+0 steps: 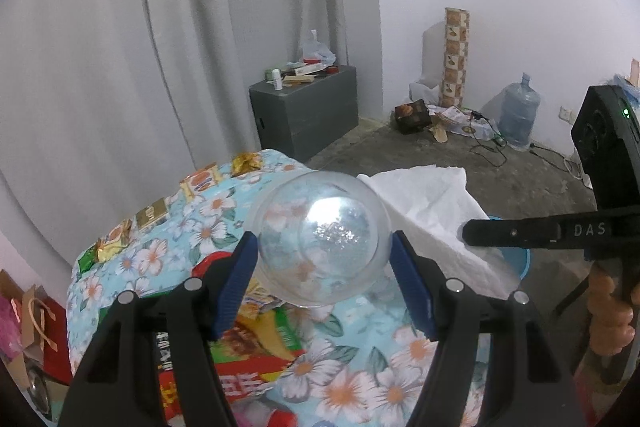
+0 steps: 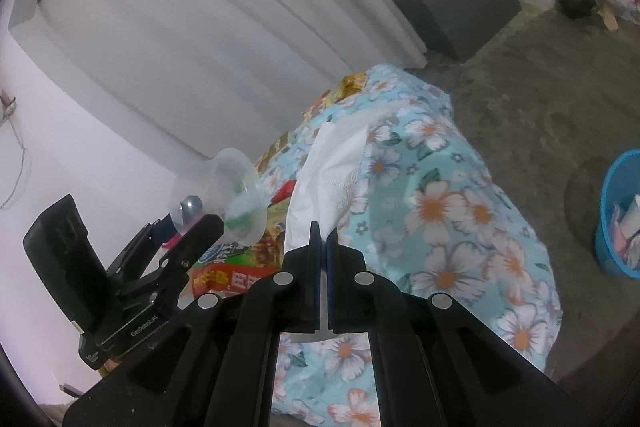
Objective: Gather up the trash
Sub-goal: 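Carry cup and tissue over the blue wastebasket and open both tools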
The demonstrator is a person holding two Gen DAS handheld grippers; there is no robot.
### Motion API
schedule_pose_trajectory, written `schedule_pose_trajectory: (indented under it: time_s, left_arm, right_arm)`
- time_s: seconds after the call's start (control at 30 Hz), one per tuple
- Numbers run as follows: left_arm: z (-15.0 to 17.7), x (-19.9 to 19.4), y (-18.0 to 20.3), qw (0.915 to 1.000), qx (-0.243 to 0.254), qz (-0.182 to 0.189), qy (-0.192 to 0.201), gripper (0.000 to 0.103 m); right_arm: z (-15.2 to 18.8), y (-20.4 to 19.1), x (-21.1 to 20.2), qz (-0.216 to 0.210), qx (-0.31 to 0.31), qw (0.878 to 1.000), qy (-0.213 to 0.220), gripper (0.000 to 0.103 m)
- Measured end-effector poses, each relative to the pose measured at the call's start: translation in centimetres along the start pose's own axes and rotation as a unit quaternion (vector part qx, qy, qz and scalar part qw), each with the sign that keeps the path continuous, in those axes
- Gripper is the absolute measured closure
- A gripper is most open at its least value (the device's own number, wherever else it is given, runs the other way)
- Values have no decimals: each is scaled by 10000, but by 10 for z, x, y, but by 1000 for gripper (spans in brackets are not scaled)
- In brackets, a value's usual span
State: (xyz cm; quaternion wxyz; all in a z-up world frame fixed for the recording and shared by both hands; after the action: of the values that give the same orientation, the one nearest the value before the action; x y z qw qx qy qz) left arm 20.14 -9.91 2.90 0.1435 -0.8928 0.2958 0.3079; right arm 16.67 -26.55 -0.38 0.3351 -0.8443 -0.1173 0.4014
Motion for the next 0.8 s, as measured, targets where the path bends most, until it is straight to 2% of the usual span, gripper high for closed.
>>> schedule_pose_trajectory:
  time_s: [0.8]
  left_arm:
    - [-20,37,83,9978,596,298,-30,37]
  right_arm:
    - [-3,79,-60,217,677,9962,504,102]
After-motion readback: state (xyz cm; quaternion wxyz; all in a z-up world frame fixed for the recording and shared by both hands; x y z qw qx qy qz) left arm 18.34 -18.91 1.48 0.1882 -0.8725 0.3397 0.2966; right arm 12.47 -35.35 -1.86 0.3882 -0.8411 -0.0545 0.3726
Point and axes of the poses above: each gripper's, at about its wrist camera, not at the fingertips, and x roughly the way its jaws point, y to its right, z to its underside, the point moved 9 cm from there along x, roughly the way its jaws point, and after that the axes turned 4 degrees about z, right-handed, at the moved point
